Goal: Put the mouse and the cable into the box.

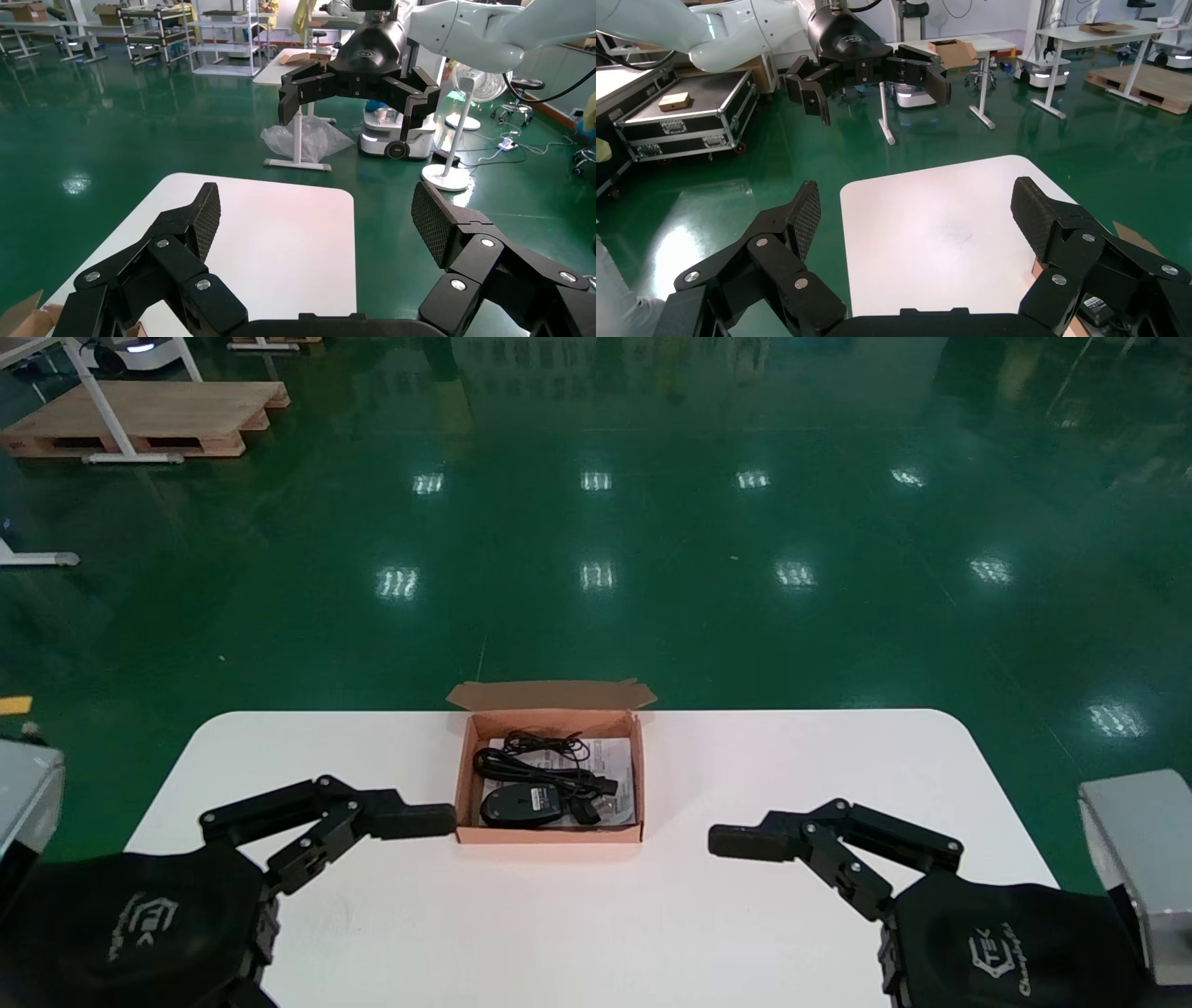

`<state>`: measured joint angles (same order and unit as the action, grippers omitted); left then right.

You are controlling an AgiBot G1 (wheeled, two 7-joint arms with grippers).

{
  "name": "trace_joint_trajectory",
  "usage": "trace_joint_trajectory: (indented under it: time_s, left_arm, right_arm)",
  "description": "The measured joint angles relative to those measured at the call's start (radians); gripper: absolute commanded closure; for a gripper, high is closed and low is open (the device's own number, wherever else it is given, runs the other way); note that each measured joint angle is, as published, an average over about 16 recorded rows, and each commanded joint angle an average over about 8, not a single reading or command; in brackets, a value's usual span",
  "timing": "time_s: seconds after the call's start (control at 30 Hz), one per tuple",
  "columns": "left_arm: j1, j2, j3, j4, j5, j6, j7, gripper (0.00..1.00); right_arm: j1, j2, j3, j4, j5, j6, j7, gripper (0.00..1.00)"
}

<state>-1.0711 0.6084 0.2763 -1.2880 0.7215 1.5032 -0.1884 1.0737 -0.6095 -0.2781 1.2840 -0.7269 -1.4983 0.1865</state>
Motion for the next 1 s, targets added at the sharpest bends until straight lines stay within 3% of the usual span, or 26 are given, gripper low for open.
trace_joint_trajectory:
  time_s: [1.0]
  left_arm:
    - [-0.003,0.003,0.003,0.004,0.010,-0.008,0.001,0.00]
  right_arm:
    - [0.001,-0.001,-0.002,-0.001,-0.003,0.003,0.000,0.00]
